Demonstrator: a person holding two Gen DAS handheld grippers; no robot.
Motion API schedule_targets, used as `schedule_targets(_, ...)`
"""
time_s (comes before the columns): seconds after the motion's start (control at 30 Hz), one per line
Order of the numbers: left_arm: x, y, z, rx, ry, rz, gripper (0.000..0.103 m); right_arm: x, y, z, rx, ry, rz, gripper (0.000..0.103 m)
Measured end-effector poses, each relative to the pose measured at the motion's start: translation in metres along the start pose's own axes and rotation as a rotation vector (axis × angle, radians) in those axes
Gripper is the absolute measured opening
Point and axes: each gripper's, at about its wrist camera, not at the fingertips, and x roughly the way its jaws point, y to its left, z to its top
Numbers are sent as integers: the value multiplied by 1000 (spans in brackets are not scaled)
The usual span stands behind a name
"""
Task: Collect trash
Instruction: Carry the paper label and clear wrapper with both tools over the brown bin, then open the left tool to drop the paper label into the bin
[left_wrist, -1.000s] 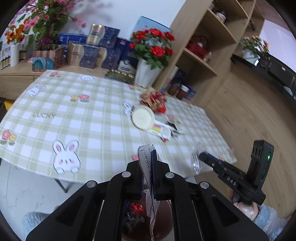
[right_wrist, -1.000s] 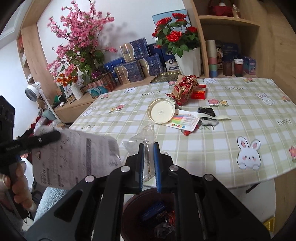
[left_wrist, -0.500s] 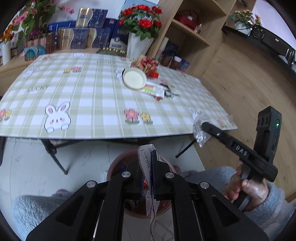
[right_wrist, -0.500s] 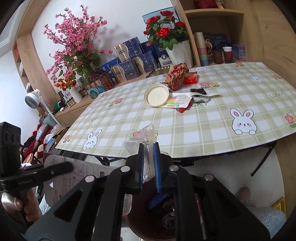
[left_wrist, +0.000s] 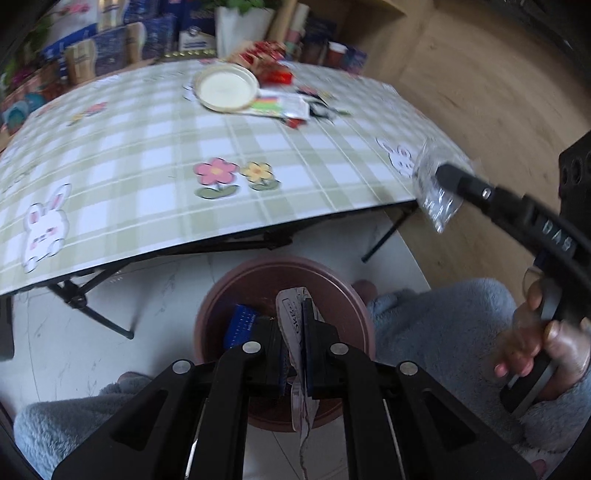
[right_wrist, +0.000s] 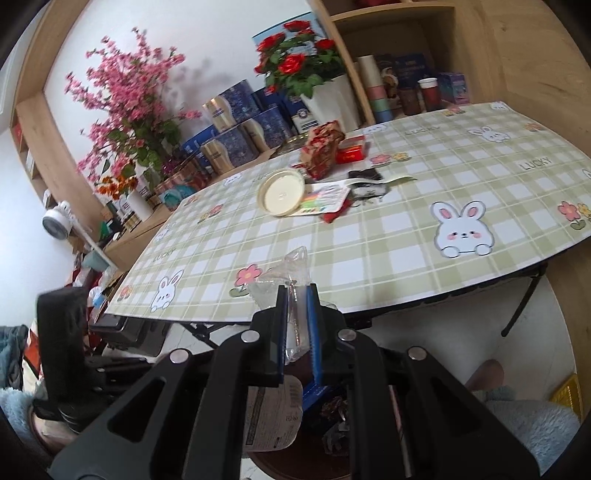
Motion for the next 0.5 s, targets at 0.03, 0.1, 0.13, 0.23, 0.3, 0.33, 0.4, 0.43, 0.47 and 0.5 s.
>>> schedule_targets(0.03, 6, -1, 3, 1, 11, -8, 8, -1, -3, 1, 2, -3, -5, 14)
schedule_targets(0.1, 16, -4, 7, 6, 19, -32, 8, -2, -9, 5, 10, -9, -13, 14)
schedule_targets(0.13, 19, -7, 9, 15, 19, -43, 9, -3, -12, 7, 16, -12, -19, 14)
schedule_targets(0.23, 26, -12, 12, 29, 7, -64, 43, -4, -16, 11, 20, -17, -30, 14)
schedule_targets(0.3, 21, -11, 14, 17, -24, -81, 53, -3, -18, 11, 16, -16, -38, 14)
schedule_targets(0.33, 19, -10, 14, 11, -33, -89, 58, -3, -18, 11, 16, -13, -41, 14)
schedule_targets(0.4, 10, -7, 16, 2, -60, -82, 66, 0, -19, 9, 16, -4, -43, 14)
schedule_targets(0.43, 2, -4, 16, -4, -84, -69, 71, 1, -19, 8, 16, 2, -45, 14)
schedule_targets(0.47, -6, -2, 17, -11, -106, -55, 73, 3, -18, 7, 14, 8, -46, 14)
schedule_targets(0.5, -14, 2, 17, -22, -135, -38, 80, 6, -16, 5, 11, 17, -47, 14)
